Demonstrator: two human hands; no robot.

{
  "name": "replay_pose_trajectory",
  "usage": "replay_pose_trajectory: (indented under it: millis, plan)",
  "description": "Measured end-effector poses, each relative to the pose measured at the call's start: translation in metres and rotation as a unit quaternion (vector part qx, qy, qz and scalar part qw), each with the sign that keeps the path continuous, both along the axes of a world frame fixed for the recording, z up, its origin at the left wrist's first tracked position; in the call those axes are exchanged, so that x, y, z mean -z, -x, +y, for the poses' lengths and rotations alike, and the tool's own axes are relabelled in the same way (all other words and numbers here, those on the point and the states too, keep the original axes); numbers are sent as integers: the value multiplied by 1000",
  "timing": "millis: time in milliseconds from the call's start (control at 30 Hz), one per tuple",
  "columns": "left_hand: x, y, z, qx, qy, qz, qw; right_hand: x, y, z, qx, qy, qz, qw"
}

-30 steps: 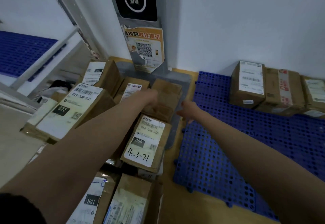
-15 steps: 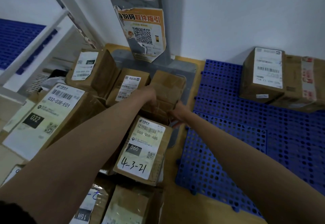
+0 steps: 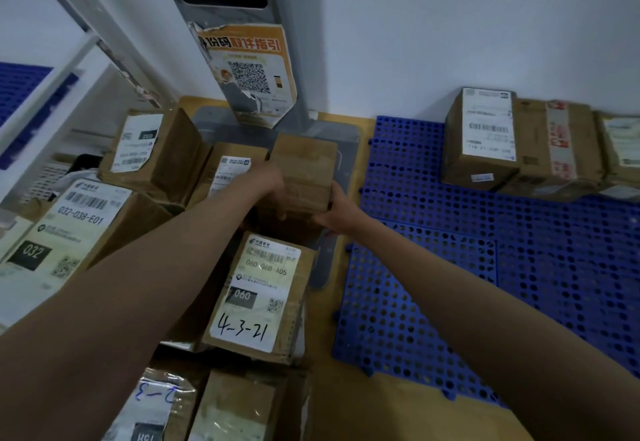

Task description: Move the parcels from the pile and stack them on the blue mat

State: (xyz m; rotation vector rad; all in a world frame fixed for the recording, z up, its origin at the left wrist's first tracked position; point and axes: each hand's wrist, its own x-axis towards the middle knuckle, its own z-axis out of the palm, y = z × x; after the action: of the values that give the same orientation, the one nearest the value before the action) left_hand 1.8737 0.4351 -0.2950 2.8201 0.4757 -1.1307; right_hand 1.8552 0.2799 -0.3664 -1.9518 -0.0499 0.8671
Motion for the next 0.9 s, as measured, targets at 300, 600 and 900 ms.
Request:
replay_pose_trajectory:
  millis: [300, 600, 900]
  plan:
    - [-27, -9, -20, 41, -12, -56, 998, -25, -7, -35, 35, -21, -35, 999]
    - [-25, -38, -83, 76, 105, -112, 985, -44, -36, -120, 65, 76, -75, 992]
    - [2, -83, -146, 54, 191, -150, 969, -58, -93, -179, 47, 189, -120, 973]
